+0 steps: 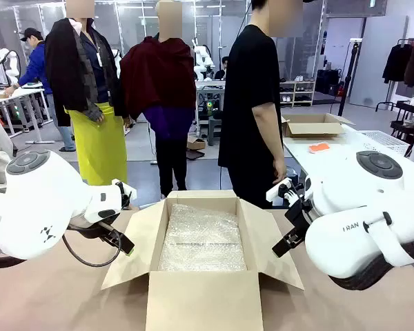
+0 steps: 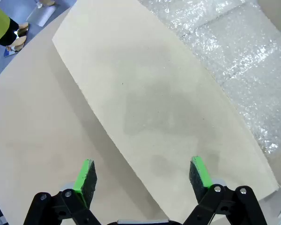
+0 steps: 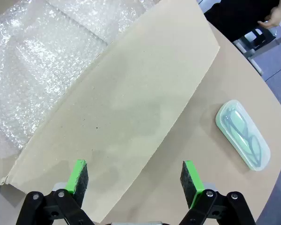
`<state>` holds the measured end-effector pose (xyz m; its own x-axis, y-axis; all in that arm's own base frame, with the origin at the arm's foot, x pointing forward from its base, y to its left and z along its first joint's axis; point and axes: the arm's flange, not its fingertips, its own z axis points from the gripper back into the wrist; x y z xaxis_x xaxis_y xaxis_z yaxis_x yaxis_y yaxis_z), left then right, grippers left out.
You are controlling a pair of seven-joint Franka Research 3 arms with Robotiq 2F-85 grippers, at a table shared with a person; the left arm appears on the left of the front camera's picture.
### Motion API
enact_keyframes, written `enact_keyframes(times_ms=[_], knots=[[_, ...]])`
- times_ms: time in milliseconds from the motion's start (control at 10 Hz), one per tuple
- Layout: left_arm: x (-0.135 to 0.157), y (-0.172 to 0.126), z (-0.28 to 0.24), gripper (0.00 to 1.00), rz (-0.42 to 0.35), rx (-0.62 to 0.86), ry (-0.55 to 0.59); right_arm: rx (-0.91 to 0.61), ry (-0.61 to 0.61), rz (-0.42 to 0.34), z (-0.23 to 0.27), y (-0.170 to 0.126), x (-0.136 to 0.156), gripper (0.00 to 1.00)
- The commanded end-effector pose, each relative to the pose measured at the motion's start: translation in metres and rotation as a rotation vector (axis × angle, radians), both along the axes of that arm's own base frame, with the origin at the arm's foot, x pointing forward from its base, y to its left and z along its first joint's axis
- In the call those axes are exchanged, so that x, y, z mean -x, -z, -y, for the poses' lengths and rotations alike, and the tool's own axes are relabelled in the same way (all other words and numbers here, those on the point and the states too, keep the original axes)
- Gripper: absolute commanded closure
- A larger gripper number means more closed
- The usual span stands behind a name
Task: Pack the glasses set securely to prepare it for shipping.
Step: Place the Glasses case inside the Package Box.
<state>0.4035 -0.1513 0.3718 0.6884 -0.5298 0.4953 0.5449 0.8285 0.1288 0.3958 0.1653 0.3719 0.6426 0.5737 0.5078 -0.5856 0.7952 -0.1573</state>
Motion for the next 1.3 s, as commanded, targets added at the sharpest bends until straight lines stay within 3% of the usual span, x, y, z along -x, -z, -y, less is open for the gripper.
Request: enact_keyframes(times_ms=[0,700,900,1200], knots=[[0.000,0.000,0.000,0.00,0.000,0.000,0.000,0.000,0.000,0.000,0.000,0.000,0.000,0.00],[0.000,0.000,0.000,0.00,0.000,0.000,0.001,0.000,0.000,0.000,0.000,0.000,0.000,0.00],[0.022,-0.041,-0.004,0.00,0.046,-0.038,0.072,0.074,-0.066,0.012,0.011,-0.015,-0.008,0.00],[0.065,-0.086,-0.013,0.00,-0.090,-0.030,0.302,0.162,-0.243,-0.012,0.051,-0.054,-0.046,0.00]])
